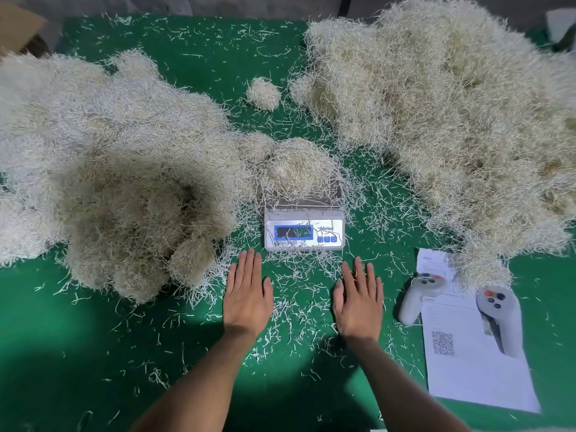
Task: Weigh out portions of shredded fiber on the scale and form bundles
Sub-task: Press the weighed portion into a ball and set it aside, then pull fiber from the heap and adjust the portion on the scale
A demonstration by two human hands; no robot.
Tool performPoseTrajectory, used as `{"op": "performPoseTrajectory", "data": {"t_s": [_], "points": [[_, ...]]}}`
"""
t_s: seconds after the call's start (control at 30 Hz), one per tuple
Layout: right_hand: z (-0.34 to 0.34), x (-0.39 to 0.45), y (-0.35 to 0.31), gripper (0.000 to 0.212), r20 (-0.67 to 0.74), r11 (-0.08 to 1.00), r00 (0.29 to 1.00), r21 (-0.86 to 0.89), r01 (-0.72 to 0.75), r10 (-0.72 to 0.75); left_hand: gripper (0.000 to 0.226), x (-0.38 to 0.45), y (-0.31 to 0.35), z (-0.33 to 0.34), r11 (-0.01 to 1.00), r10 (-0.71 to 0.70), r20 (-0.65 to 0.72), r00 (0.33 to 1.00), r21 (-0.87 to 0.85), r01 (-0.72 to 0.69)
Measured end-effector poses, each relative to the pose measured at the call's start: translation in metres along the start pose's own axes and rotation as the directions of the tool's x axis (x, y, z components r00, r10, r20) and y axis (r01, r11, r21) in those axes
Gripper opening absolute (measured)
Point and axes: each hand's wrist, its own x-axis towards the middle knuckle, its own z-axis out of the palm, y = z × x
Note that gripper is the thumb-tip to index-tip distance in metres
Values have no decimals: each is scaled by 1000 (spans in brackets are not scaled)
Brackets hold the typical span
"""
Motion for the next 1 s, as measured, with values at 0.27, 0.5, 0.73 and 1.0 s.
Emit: {"op": "performPoseTrajectory", "data": {"t_s": [0.27, 0.5, 0.73, 1.0], "points": [[-15, 0, -2, 50, -23, 992, 1000, 128, -14, 17, 65, 2, 2, -16, 998, -6, 33, 999, -69, 8], [-79, 69, -10, 44, -47, 951, 998, 304, 59, -46, 51, 49, 23, -83, 890, -95, -94, 991, -453, 43], [-144, 153, -53, 10, 1, 737, 1000, 676, 0, -1, 40, 115, 54, -160, 805, 95, -263, 960, -547, -230], [-149, 227, -66, 57, 128, 829, 986, 558, 20, -110, 87, 219, 98, -181, 949, 281, -47, 959, -137, -285]]}}
